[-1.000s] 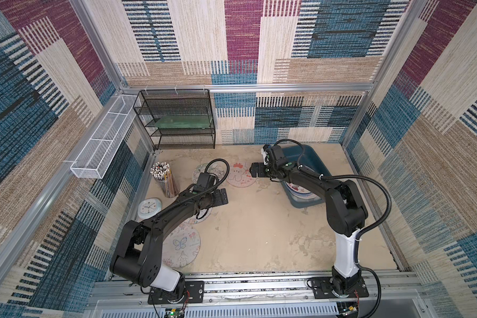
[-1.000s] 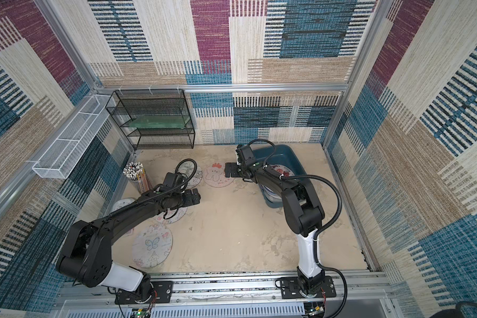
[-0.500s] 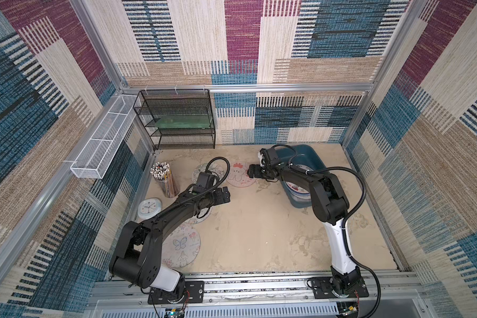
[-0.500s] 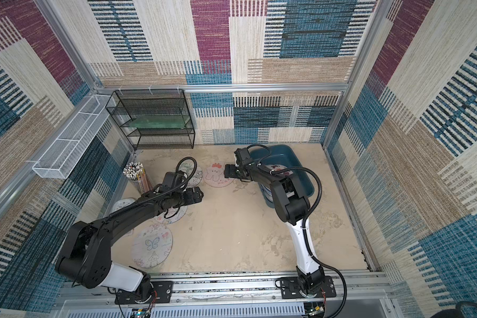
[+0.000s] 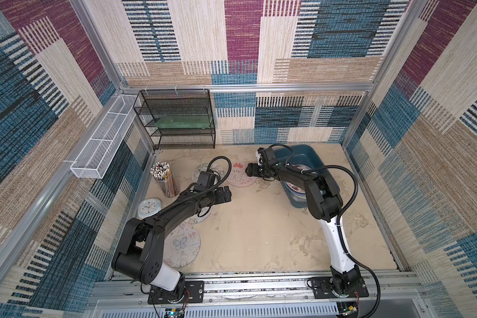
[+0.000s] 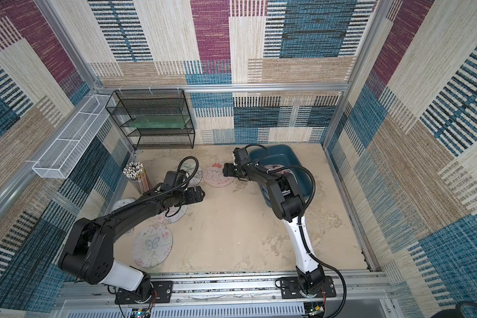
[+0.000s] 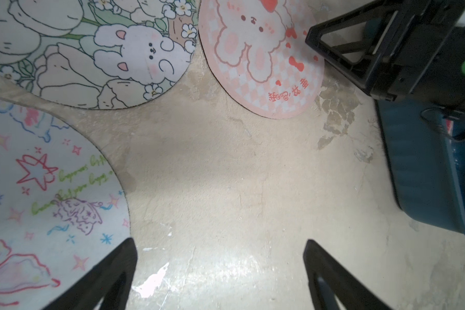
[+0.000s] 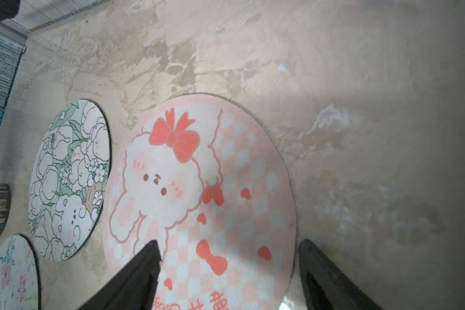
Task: Put the coasters into the storage box
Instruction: Pick up the coaster from the center of the board.
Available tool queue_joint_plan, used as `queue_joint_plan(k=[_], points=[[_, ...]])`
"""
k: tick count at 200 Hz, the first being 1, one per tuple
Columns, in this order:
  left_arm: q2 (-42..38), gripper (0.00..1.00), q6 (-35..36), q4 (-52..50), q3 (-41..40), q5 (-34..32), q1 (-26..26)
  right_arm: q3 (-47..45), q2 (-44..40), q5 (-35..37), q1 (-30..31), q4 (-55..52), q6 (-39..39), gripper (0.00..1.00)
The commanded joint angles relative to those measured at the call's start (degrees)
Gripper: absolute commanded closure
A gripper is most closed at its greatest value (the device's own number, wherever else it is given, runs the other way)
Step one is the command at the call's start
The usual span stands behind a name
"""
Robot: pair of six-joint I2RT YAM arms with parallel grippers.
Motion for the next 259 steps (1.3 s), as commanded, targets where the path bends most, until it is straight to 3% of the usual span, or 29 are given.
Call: queue_joint_plan(k=[1,39,106,145,178,223,259], points=[[0.0,0.04,1.4,1.6,0.3,0.4,0.0,0.4,1.4,-1.4,0.4,-2.9,1.1,0.20],[-0.1,0.04,1.7,1.4,-0.4,0.2,0.0,1.6,2.6,-0.2,1.0,-4.9,0.7,0.31],[-0.4,0.04,1.8,1.7,-1.4,0.2,0.1,7.9,6.3,11.5,3.6,-17.1,-1.5,0.29],[-0.6,0.04,1.9,1.6,-1.6,0.2,0.0,8.5,7.4,14.3,5.0,-19.3,-2.6,0.30],[-1.0,0.04,2.2,1.4,-1.8,0.2,0.1,9.9,9.2,15.6,5.8,-21.5,-3.1,0.45],[-1.4,0.04,2.6,1.3,-1.9,-0.3,0.0,10.6,10.6,15.7,6.4,-23.4,-3.9,0.48],[-1.3,0.04,2.6,1.3,-2.1,-0.1,0.0,10.8,11.7,15.8,6.7,-24.6,-4.2,0.60]])
